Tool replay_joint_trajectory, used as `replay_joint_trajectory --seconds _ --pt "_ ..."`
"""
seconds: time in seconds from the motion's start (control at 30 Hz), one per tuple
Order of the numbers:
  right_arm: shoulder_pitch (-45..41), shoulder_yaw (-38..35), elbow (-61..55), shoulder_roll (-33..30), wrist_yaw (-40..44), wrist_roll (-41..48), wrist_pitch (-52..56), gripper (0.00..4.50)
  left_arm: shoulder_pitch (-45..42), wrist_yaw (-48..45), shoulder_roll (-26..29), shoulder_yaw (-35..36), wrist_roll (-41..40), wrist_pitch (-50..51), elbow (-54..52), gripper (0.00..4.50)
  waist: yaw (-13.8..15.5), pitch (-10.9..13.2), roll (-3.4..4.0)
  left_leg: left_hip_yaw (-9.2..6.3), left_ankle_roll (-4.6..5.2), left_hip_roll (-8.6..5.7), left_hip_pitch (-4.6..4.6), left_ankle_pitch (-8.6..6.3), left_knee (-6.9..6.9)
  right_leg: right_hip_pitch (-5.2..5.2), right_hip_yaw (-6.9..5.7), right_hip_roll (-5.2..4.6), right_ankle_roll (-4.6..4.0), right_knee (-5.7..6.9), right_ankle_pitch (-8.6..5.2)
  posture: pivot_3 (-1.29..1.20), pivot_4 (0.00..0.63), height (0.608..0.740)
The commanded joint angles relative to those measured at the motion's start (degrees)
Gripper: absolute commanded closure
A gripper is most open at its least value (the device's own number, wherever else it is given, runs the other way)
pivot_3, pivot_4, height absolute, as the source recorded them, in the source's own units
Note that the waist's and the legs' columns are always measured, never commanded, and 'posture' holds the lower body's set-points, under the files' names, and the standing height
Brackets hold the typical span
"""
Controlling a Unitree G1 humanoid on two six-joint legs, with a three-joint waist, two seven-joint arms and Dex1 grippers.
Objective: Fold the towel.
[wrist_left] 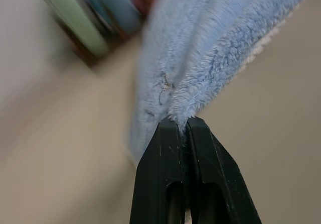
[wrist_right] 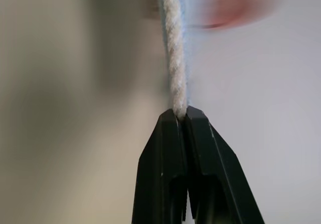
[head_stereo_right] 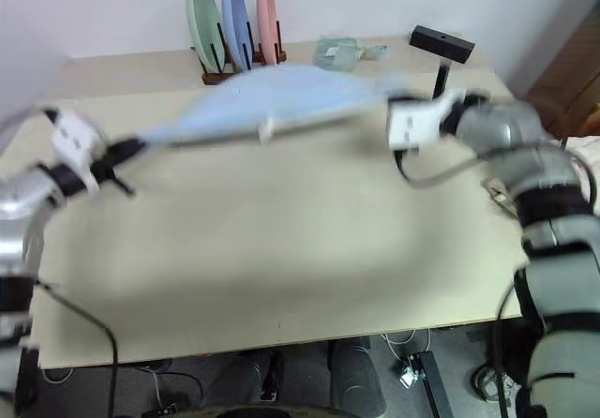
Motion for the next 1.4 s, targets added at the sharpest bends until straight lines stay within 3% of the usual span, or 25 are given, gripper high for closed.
replay_joint_trajectory --seconds 0.03,0.2,0.27,0.47,0.7,1.03,1.4 --pt "9.61 -7.08 -18.17 -6.94 12.88 13.47 13.14 4.45 10.26 -3.76 3.06 4.17 -5.35 6.53 -14.31 4.50 0.50 0.05 0.12 0.00 0.00 0.02 -0.21 -0.01 0.26 -0.15 0.00 0.02 0.00 0.13 0.00 0.00 0.150 0.721" --pt "24.15 -15.25 -35.99 -14.08 21.26 24.28 29.17 4.45 22.40 -6.31 4.36 8.36 -11.07 14.21 -24.27 4.50 1.64 0.09 0.19 0.05 0.36 0.06 0.14 -0.30 0.59 0.23 0.02 0.03 -0.06 0.42 0.02 0.00 0.150 0.721" --pt "27.73 -18.07 -39.78 -15.79 22.99 26.37 33.01 4.45 24.34 -6.87 4.84 9.89 -12.44 16.26 -25.56 4.50 1.90 0.09 0.19 0.01 0.42 0.12 0.81 -0.36 0.55 0.95 -0.03 0.05 -0.08 0.32 -0.01 0.00 0.150 0.721" --pt "35.21 -25.03 -46.14 -19.29 27.97 30.32 39.87 4.45 30.02 -11.11 7.58 13.38 -14.13 19.17 -26.93 4.50 2.98 0.09 0.20 -0.02 0.52 0.17 1.48 -0.56 0.51 1.79 -0.16 0.08 -0.05 -0.18 -0.02 0.00 0.150 0.721" --pt "21.93 -17.23 -35.59 -13.27 25.55 21.22 32.54 4.45 23.25 -8.02 5.89 11.99 -13.25 18.37 -22.14 4.50 2.94 0.09 0.18 -0.01 0.50 0.20 1.51 -0.60 0.52 1.83 -0.18 0.04 -0.05 -0.28 -0.01 0.00 0.150 0.721" --pt "-4.46 -3.27 0.63 3.67 18.78 4.24 12.80 4.45 10.18 -5.04 2.52 3.93 -7.84 15.62 -8.44 4.50 2.71 0.11 0.19 0.03 0.14 0.19 1.42 -0.46 0.43 1.64 -0.17 0.08 -0.05 -0.27 0.00 0.00 0.150 0.721" --pt "-12.05 -0.14 19.92 10.50 12.46 -2.25 2.00 4.45 7.38 -4.98 0.65 1.44 -6.53 16.10 -2.27 4.50 2.61 0.11 0.19 0.03 0.13 0.15 1.38 -0.46 0.43 1.60 -0.18 0.10 -0.05 -0.28 0.00 0.00 0.150 0.721"
